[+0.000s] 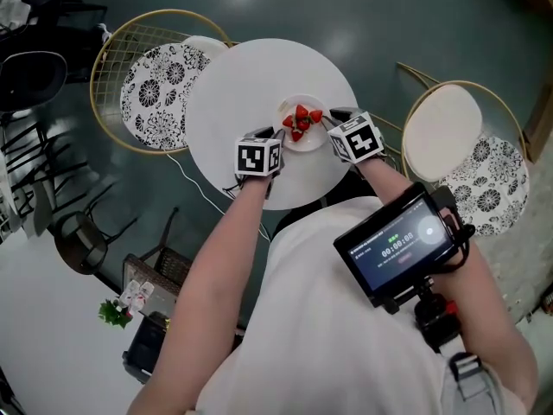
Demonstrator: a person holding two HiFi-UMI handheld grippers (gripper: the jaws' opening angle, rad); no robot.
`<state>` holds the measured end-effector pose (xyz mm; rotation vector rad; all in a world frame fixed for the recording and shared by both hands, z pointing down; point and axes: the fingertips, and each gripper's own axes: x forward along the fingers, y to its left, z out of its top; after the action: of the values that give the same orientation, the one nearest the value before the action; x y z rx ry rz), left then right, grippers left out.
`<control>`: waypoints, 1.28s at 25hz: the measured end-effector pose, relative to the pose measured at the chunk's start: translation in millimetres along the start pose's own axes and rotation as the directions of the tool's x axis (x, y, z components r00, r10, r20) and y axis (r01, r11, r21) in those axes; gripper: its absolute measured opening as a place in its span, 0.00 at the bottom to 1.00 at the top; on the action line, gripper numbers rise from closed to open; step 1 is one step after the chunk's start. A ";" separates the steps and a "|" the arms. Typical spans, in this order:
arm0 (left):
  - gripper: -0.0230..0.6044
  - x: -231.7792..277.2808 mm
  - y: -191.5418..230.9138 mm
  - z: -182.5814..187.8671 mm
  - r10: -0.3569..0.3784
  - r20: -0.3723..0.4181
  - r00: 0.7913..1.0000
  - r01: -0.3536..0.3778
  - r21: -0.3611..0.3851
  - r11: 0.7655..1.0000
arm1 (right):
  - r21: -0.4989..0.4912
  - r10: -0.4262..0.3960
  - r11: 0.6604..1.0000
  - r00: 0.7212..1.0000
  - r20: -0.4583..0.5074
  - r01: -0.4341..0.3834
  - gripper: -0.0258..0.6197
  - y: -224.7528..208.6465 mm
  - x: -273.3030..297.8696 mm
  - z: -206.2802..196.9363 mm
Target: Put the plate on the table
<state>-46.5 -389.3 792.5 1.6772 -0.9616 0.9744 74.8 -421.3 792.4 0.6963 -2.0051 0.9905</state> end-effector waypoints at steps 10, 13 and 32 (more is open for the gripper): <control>0.16 -19.9 8.8 -6.4 0.065 0.034 0.997 -0.064 -0.026 0.998 | 0.064 -0.042 0.997 0.997 0.065 0.037 0.15 -23.9 -17.7 7.0; 0.16 -30.5 11.3 -17.0 0.075 0.051 0.996 -0.074 -0.022 0.997 | 0.102 -0.062 0.993 0.993 0.095 0.053 0.14 -26.5 -30.5 2.3; 0.12 -125.3 -39.8 -96.5 -0.077 0.252 0.965 0.082 -0.008 0.997 | 0.231 -0.047 0.973 0.969 0.243 -0.011 0.07 55.9 -121.3 -39.2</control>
<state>-74.4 -266.8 688.6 1.8400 -1.0554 0.7076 115.8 -342.8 685.1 1.0064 -2.1099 1.1877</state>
